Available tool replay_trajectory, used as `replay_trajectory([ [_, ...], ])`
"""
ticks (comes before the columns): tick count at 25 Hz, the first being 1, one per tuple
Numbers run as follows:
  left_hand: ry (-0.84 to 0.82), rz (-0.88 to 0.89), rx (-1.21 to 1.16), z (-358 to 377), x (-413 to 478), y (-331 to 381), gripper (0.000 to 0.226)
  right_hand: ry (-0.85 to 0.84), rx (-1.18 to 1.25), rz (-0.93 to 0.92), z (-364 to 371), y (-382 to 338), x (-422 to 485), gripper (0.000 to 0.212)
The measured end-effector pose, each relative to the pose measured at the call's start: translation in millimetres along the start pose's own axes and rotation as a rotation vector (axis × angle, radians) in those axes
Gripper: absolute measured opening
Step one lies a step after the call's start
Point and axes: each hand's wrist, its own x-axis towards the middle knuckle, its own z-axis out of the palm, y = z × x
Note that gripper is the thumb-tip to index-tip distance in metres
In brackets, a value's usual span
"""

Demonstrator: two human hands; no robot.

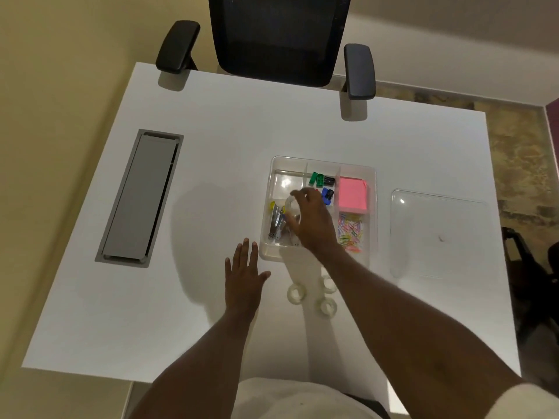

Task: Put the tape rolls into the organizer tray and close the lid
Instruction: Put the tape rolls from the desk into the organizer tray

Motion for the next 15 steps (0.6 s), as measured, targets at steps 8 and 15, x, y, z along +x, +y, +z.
replay_trajectory([
  [8,0.008,-0.008,0.006,13,6,-6,0.085,-0.220,-0.122,0.098,15,0,94,0.041],
  [15,0.007,-0.024,0.039,20,9,-8,0.085,-0.213,-0.195,0.074,41,-3,117,0.035],
])
